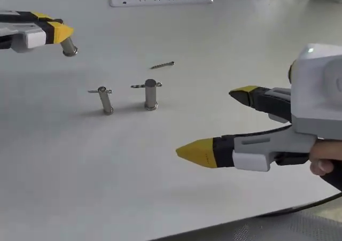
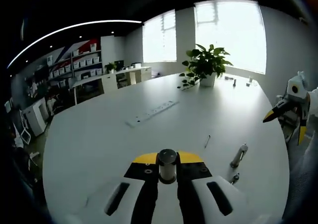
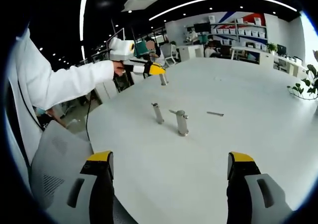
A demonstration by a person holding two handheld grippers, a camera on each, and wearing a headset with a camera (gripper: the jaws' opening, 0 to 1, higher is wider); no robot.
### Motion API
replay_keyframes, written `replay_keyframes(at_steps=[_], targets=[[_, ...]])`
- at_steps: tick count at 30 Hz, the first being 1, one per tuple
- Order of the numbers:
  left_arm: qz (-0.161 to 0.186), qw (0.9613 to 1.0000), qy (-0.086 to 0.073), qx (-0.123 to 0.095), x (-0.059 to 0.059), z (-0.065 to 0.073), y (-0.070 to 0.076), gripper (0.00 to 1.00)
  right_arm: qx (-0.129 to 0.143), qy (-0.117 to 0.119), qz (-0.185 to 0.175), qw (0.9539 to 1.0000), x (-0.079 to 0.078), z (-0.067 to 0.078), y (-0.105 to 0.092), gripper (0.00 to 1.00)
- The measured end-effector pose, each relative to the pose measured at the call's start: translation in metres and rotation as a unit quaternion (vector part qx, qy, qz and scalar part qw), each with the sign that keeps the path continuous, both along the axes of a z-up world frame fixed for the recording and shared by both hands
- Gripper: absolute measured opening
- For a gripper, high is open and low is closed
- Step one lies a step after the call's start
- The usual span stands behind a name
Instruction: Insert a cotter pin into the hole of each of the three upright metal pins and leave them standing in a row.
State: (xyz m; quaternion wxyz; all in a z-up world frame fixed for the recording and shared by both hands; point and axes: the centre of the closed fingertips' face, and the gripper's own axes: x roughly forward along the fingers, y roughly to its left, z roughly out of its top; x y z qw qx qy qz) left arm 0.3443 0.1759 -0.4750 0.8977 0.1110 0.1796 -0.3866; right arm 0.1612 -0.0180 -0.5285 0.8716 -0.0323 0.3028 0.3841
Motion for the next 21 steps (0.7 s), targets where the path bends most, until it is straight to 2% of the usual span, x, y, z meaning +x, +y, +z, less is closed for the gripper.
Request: replay_keyframes(at_steps=[3,5,6,7,10,12,15,20,21], targets=[[-0.004,1.0000,0.003,0.000,-0.009,0.013,0.006,0.11,0.003,-0.001,0.000,1.0000,0.000,0.001,-0.001,0.93],[-0.015,0.9997,-0.015,0.015,-0.017,0.021,0.008,0.11,0.004,-0.003,0.001,1.0000,0.000,0.002,-0.001,0.93],[-0.029,0.9985,-0.032,0.034,-0.024,0.023,0.008,0.10,0.005,-0.003,0.001,1.0000,0.000,0.002,-0.001,0.93],[-0.036,0.9978,-0.036,0.042,-0.029,0.024,0.007,0.10,0.007,-0.004,0.004,1.0000,-0.001,0.003,0.000,0.93],[-0.035,0.9988,-0.019,0.028,-0.048,0.023,0.001,0.10,0.010,-0.007,0.006,0.9999,-0.002,0.005,0.001,0.93],[-0.044,0.9986,-0.018,0.023,-0.062,0.021,-0.005,0.10,0.012,-0.007,0.008,0.9999,-0.003,0.006,0.002,0.93],[-0.050,0.9988,-0.002,0.005,-0.082,0.017,-0.017,0.11,0.016,-0.009,0.009,0.9998,-0.003,0.007,0.003,0.93],[-0.051,0.9985,0.014,-0.010,-0.109,0.008,-0.036,0.10,0.015,-0.012,0.011,0.9997,-0.004,0.007,0.000,0.93],[-0.052,0.9982,0.025,-0.020,-0.115,0.005,-0.040,0.11,0.015,-0.012,0.011,0.9997,-0.004,0.008,-0.001,0.93]])
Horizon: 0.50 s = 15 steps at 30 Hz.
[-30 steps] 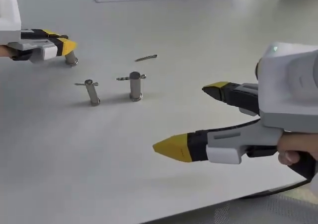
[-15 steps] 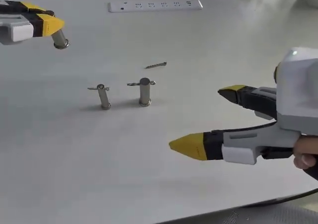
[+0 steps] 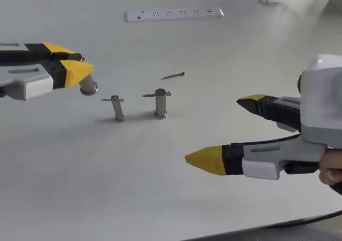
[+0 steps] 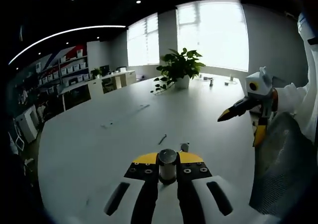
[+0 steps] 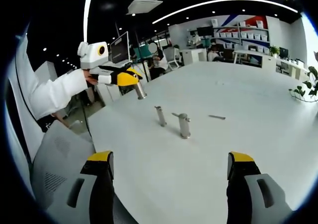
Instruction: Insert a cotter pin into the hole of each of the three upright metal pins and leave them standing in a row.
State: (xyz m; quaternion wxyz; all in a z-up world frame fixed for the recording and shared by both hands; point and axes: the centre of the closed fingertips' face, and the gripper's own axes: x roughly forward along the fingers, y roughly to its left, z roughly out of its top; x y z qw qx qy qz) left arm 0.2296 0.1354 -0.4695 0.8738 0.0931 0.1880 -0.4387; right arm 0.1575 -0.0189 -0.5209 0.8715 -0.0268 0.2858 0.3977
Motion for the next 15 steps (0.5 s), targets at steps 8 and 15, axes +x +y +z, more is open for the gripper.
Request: replay_keyframes(at_steps=[8,15], targets=[[-0.010,0.9991,0.040,-0.007,-0.024,-0.030,-0.024,0.11,0.000,-0.001,-0.001,1.0000,0.000,0.001,-0.007,0.93],[-0.024,0.9981,0.056,-0.006,-0.040,-0.046,-0.043,0.11,-0.007,0.007,0.002,1.0000,-0.005,-0.003,-0.009,0.93]])
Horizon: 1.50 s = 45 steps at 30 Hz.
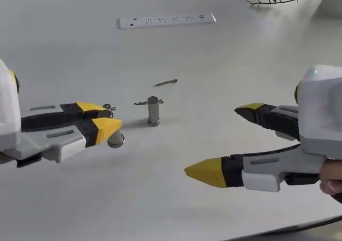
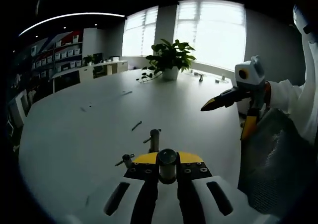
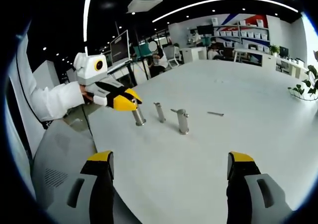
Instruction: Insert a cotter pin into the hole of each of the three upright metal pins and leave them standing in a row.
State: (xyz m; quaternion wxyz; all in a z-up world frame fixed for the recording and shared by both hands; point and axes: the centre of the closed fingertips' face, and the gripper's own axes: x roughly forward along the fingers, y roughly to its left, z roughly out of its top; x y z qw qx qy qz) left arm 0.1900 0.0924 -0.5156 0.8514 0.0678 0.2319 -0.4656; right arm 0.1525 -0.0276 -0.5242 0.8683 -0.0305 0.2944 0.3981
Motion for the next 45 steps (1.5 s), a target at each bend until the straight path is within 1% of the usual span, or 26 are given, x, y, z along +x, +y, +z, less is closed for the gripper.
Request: replay_keyframes(at_steps=[3,4,5,7,8,9,13,14,16,17,19,23,26,28,31,34,36,37,38,39,41,43,45], targets=[[0.005,0.9998,0.011,0.017,-0.002,-0.011,-0.002,0.11,0.000,0.004,0.005,1.0000,-0.002,-0.002,0.002,0.93],[0.020,0.9996,0.017,0.012,-0.001,-0.013,-0.003,0.11,0.001,0.006,0.007,1.0000,-0.003,-0.003,0.003,0.94],[0.021,0.9996,0.018,0.006,-0.001,-0.015,-0.003,0.11,0.001,0.008,0.009,0.9999,-0.004,-0.004,0.004,0.93],[0.019,0.9995,0.024,0.005,-0.003,-0.018,-0.007,0.11,0.001,0.011,0.013,0.9998,-0.006,-0.007,0.006,0.93],[0.013,0.9996,0.022,0.012,-0.004,-0.020,-0.008,0.11,0.001,0.013,0.015,0.9998,-0.007,-0.008,0.007,0.93],[0.004,0.9996,0.012,0.023,-0.006,-0.022,-0.010,0.11,0.000,0.014,0.017,0.9998,-0.008,-0.009,0.008,0.93],[0.004,0.9996,0.016,0.023,-0.006,-0.028,-0.012,0.11,-0.004,0.018,0.025,0.9995,-0.010,-0.011,0.010,0.94],[0.002,0.9995,0.017,0.026,-0.006,-0.030,-0.013,0.11,-0.003,0.019,0.027,0.9994,-0.011,-0.012,0.011,0.94],[0.002,0.9991,0.017,0.039,-0.006,-0.035,-0.013,0.11,-0.001,0.020,0.030,0.9994,-0.013,-0.012,0.013,0.94],[-0.003,0.9988,0.010,0.047,-0.006,-0.037,-0.013,0.11,-0.001,0.021,0.031,0.9993,-0.013,-0.012,0.013,0.94],[-0.006,0.9986,0.008,0.051,-0.006,-0.039,-0.013,0.11,-0.003,0.023,0.031,0.9992,-0.014,-0.014,0.013,0.94],[-0.007,0.9988,0.006,0.048,-0.006,-0.040,-0.012,0.11,-0.005,0.027,0.034,0.9991,-0.015,-0.016,0.014,0.94],[-0.008,0.9986,0.005,0.053,-0.007,-0.043,-0.011,0.11,-0.006,0.030,0.036,0.9989,-0.016,-0.018,0.015,0.94],[-0.008,0.9986,0.008,0.051,-0.007,-0.044,-0.011,0.11,-0.008,0.032,0.037,0.9988,-0.016,-0.019,0.015,0.94],[-0.010,0.9985,0.006,0.054,-0.007,-0.046,-0.010,0.11,-0.015,0.031,0.044,0.9984,-0.017,-0.020,0.015,0.95],[-0.007,0.9987,0.008,0.050,-0.006,-0.047,-0.009,0.11,-0.017,0.031,0.046,0.9983,-0.018,-0.020,0.016,0.95],[-0.005,0.9987,0.007,0.051,-0.005,-0.049,-0.009,0.11,-0.015,0.031,0.045,0.9984,-0.018,-0.020,0.016,0.95],[-0.005,0.9988,0.006,0.047,-0.005,-0.048,-0.009,0.11,-0.014,0.031,0.045,0.9984,-0.018,-0.020,0.016,0.95],[-0.004,0.9989,0.010,0.046,-0.005,-0.049,-0.009,0.11,-0.014,0.031,0.045,0.9984,-0.018,-0.020,0.016,0.95],[-0.003,0.9990,0.010,0.044,-0.005,-0.048,-0.009,0.11,-0.016,0.031,0.046,0.9983,-0.018,-0.021,0.016,0.95],[-0.011,0.9987,0.002,0.049,-0.007,-0.048,-0.011,0.11,-0.017,0.031,0.047,0.9983,-0.018,-0.021,0.016,0.95],[-0.016,0.9986,-0.002,0.051,-0.008,-0.048,-0.012,0.11,-0.016,0.033,0.048,0.9982,-0.018,-0.021,0.017,0.94],[-0.016,0.9986,-0.001,0.050,-0.009,-0.048,-0.012,0.11,-0.017,0.034,0.048,0.9981,-0.017,-0.022,0.018,0.94]])
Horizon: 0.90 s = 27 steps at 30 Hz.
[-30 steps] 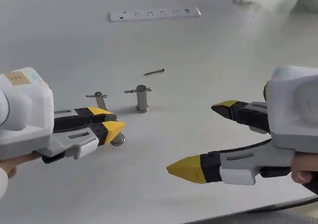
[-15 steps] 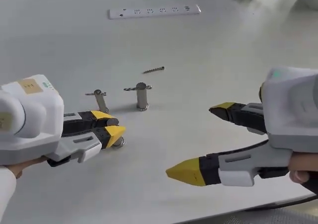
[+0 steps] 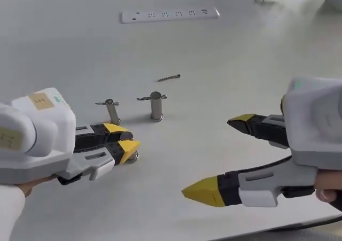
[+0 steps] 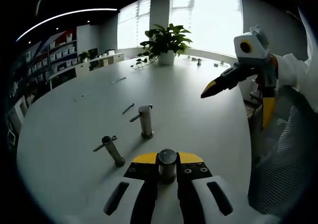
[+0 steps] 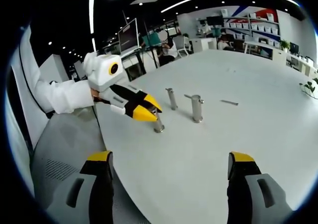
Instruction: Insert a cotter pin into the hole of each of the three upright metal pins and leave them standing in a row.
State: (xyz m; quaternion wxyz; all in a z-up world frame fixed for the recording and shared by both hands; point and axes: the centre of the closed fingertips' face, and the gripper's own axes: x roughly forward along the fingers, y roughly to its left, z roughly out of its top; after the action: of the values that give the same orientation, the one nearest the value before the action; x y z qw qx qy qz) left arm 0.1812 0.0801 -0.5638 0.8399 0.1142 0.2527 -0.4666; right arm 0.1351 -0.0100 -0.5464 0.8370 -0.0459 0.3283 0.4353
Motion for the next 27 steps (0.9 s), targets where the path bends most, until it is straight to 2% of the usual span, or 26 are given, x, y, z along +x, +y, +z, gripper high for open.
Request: replay_keyframes(at_steps=[2,4,8,9,12,13,17,19,22,23,24,25,27], targets=[[-0.012,0.9998,-0.012,0.004,-0.004,0.000,-0.001,0.11,0.004,0.003,-0.002,1.0000,0.001,0.000,0.001,0.94],[-0.010,0.9999,-0.007,-0.003,-0.005,0.000,-0.001,0.11,0.007,0.002,-0.003,1.0000,0.002,0.001,0.001,0.94],[-0.016,0.9998,-0.012,-0.004,-0.007,0.000,-0.001,0.12,0.005,0.001,-0.001,1.0000,0.003,0.002,0.000,0.94],[-0.016,0.9998,-0.006,-0.008,-0.007,0.000,-0.002,0.12,0.005,0.000,-0.001,1.0000,0.003,0.003,-0.001,0.94],[-0.017,0.9998,-0.010,-0.005,-0.007,0.000,-0.003,0.12,0.007,0.003,-0.003,1.0000,0.006,0.003,-0.002,0.94],[-0.012,0.9999,0.001,-0.006,-0.007,-0.004,-0.003,0.13,0.015,0.009,-0.005,0.9998,0.007,0.003,-0.002,0.94],[-0.015,0.9999,0.006,0.001,-0.007,-0.009,-0.002,0.28,0.024,0.009,-0.006,0.9997,0.011,0.008,-0.001,0.93],[-0.015,0.9996,0.018,-0.018,-0.008,-0.005,-0.003,0.35,0.021,0.008,-0.005,0.9997,0.012,0.009,-0.002,0.93],[-0.018,0.9980,0.046,-0.041,-0.013,-0.002,-0.004,0.40,0.020,0.007,-0.003,0.9998,0.015,0.010,-0.001,0.93],[-0.024,0.9964,0.058,-0.056,-0.017,0.001,-0.006,0.44,0.019,0.008,-0.002,0.9998,0.015,0.010,-0.001,0.93],[-0.027,0.9955,0.065,-0.064,-0.019,0.003,-0.007,0.49,0.021,0.009,-0.001,0.9998,0.015,0.010,0.000,0.93],[-0.030,0.9948,0.069,-0.069,-0.021,0.006,-0.006,0.59,0.022,0.009,0.000,0.9997,0.016,0.010,0.000,0.93],[-0.033,0.9942,0.070,-0.075,-0.023,0.010,-0.006,0.73,0.024,0.010,0.000,0.9997,0.017,0.011,0.001,0.93]])
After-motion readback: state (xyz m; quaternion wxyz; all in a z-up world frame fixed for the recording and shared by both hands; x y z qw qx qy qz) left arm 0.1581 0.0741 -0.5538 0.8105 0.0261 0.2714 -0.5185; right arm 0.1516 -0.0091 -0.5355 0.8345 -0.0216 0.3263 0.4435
